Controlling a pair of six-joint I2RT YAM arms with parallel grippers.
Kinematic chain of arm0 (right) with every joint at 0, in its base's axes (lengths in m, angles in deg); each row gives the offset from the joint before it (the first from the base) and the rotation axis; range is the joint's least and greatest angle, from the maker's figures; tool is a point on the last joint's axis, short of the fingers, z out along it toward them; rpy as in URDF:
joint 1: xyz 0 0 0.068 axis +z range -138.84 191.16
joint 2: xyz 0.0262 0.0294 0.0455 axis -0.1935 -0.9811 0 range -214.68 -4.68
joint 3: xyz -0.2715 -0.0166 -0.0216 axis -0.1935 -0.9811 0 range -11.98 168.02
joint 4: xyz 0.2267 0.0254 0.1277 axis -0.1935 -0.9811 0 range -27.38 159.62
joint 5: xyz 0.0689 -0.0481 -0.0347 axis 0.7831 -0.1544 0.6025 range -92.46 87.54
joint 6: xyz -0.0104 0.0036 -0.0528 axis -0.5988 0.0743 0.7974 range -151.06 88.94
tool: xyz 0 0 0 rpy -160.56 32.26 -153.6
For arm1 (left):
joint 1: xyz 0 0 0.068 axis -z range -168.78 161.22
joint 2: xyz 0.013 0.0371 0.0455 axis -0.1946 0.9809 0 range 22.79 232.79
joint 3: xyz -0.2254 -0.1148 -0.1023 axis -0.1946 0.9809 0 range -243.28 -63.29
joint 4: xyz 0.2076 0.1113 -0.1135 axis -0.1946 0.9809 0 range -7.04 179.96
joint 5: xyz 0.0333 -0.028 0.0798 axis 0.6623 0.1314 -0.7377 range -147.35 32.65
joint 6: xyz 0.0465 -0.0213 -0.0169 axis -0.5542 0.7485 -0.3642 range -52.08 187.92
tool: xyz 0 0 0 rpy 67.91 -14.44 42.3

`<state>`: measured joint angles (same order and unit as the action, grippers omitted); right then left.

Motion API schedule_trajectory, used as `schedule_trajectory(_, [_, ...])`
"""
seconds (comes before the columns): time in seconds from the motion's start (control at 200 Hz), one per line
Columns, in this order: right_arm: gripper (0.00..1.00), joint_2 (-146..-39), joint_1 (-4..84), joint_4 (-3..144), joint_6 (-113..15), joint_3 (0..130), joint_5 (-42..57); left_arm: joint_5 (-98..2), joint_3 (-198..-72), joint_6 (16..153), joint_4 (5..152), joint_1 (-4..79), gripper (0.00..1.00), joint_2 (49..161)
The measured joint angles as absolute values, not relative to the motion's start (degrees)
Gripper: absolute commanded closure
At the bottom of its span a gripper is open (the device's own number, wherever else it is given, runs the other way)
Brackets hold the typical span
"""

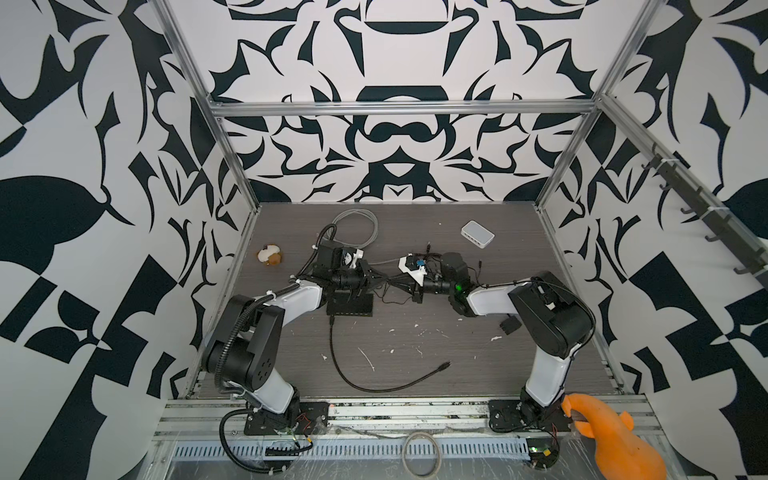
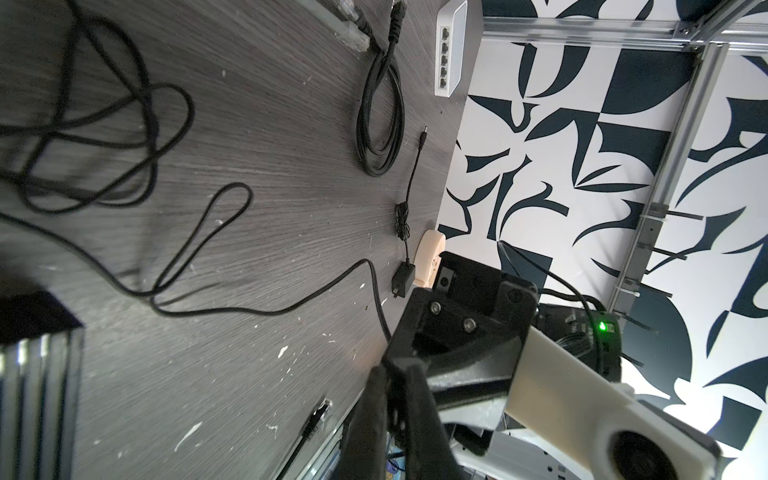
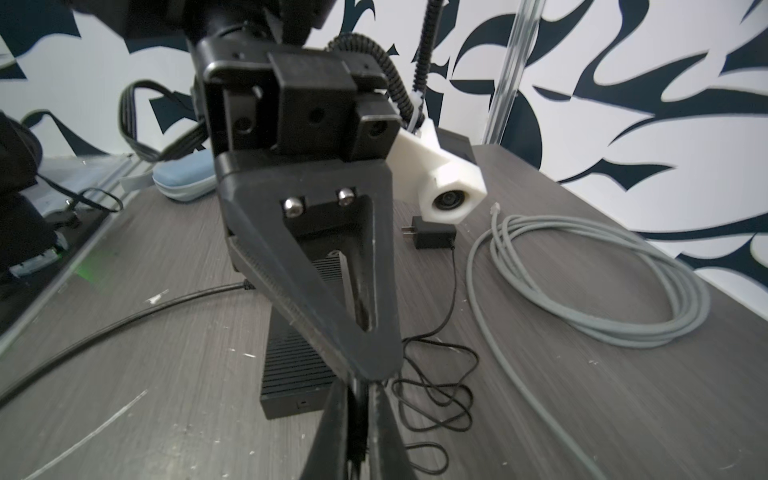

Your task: Insert the plug into the switch port

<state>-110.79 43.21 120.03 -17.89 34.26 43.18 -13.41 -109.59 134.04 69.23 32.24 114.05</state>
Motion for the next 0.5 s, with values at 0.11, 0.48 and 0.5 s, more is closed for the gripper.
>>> schedule_trajectory(0.11, [1.00, -110.83, 43.21, 119.88, -17.50, 34.26, 43.23, -13.39, -109.50, 134.09, 69.25, 32.19, 0.92, 114.03])
schedule_trajectory(0.48, [1.00, -110.72, 43.41, 111.88, -15.48, 34.26, 40.74, -17.23, -110.64, 127.20, 80.96, 26.88, 0.50, 110.31])
schedule_trajectory(0.5, [1.00, -110.72, 43.47, 110.72, -15.46, 34.26, 40.26, -18.46, -111.29, 126.11, 83.41, 25.98, 0.48, 109.70])
